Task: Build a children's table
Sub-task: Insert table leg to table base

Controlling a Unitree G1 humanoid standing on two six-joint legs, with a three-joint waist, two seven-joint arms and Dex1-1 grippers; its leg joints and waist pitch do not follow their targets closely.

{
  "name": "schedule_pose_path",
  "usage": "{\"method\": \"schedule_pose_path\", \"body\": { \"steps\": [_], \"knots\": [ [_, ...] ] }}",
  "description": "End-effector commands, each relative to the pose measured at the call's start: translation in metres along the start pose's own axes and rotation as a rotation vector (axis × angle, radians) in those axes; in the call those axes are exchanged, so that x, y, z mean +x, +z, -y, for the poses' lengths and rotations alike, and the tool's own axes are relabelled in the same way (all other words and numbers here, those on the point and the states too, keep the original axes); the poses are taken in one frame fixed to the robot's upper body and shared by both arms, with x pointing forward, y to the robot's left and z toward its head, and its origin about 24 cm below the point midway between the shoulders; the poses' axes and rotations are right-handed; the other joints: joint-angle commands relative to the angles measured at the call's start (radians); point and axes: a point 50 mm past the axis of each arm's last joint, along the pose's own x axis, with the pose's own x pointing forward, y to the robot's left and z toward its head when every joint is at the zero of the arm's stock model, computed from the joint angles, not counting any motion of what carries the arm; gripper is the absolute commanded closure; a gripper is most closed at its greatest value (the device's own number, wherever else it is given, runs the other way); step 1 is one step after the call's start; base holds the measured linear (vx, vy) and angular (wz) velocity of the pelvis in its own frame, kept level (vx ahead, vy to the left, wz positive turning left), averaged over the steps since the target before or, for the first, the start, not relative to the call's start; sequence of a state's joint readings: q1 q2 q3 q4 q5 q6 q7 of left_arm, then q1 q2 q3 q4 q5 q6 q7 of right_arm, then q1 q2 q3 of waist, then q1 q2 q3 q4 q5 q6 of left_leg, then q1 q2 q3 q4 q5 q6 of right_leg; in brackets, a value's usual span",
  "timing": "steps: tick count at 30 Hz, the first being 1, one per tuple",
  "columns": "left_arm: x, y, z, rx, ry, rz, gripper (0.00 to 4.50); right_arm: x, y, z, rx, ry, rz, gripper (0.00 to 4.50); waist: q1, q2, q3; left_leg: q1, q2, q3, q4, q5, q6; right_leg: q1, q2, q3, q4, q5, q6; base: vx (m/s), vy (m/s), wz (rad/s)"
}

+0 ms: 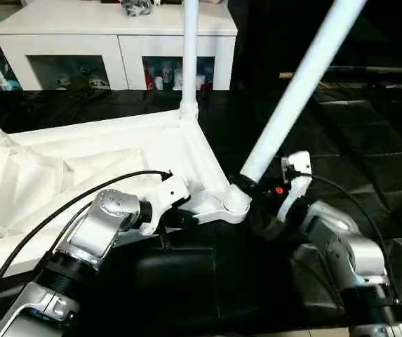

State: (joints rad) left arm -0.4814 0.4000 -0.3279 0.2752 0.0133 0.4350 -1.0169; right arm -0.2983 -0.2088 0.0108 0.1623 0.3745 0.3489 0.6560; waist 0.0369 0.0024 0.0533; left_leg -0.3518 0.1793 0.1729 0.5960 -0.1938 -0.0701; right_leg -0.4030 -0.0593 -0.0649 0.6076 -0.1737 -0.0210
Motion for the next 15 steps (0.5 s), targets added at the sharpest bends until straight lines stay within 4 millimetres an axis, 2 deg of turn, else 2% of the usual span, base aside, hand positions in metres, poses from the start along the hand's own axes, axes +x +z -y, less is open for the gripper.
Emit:
{"method": "schedule_pose_path", "body": {
  "steps": [1, 7, 8, 10, 11, 13, 15],
  "knots": [
    [-0.003, -0.003, -0.006, -0.017, 0.044, -0.022, 4.5, -0.007, -0.027, 0.0, -0.019, -0.029, -0.13, 2.64, 0.008, 0.011, -0.059, -0.001, 0.043, -0.019, -0.075, -0.236, 0.019, 0.052, -0.08, 0.051, -0.088, -0.314, -0.178, 0.0, 0.0, 0.0],
    [-0.001, -0.002, -0.006, -0.01, 0.043, -0.024, 4.5, -0.005, -0.027, -0.01, -0.168, 0.029, -0.208, 2.64, 0.004, 0.008, -0.054, 0.002, 0.042, -0.021, -0.077, -0.281, 0.016, 0.049, -0.079, 0.051, -0.096, -0.401, -0.154, 0.0, 0.0, 0.0],
    [-0.001, -0.002, -0.005, -0.01, 0.043, -0.024, 4.5, -0.005, -0.027, -0.011, -0.18, 0.032, -0.211, 2.64, 0.005, 0.005, -0.055, 0.002, 0.043, -0.022, -0.077, -0.278, 0.018, 0.049, -0.08, 0.051, -0.096, -0.41, -0.15, 0.0, 0.0, 0.0],
    [0.0, -0.002, -0.005, -0.01, 0.043, -0.023, 4.5, -0.004, -0.026, -0.012, -0.183, 0.037, -0.21, 2.64, 0.004, 0.003, -0.055, 0.0, 0.044, -0.022, -0.078, -0.269, 0.019, 0.048, -0.08, 0.052, -0.094, -0.396, -0.151, 0.0, 0.0, 0.0],
    [0.0, -0.002, -0.005, -0.012, 0.043, -0.022, 4.5, -0.002, -0.024, -0.013, -0.184, 0.041, -0.211, 2.64, 0.003, -0.001, -0.055, 0.0, 0.044, -0.02, -0.078, -0.265, 0.023, 0.048, -0.08, 0.053, -0.094, -0.387, -0.154, 0.0, 0.0, 0.0],
    [0.0, -0.002, -0.005, -0.013, 0.042, -0.022, 4.5, 0.0, -0.022, -0.013, -0.18, 0.039, -0.219, 2.64, 0.004, 0.001, -0.055, 0.0, 0.045, -0.021, -0.078, -0.259, 0.026, 0.047, -0.081, 0.053, -0.093, -0.382, -0.158, 0.0, 0.0, 0.0],
    [0.0, -0.002, -0.005, -0.013, 0.044, -0.021, 4.5, 0.003, -0.021, -0.012, -0.182, 0.043, -0.235, 2.64, 0.002, -0.001, -0.055, 0.001, 0.045, -0.02, -0.078, -0.266, 0.025, 0.046, -0.079, 0.052, -0.093, -0.384, -0.158, 0.0, 0.0, 0.0]
  ]
}}
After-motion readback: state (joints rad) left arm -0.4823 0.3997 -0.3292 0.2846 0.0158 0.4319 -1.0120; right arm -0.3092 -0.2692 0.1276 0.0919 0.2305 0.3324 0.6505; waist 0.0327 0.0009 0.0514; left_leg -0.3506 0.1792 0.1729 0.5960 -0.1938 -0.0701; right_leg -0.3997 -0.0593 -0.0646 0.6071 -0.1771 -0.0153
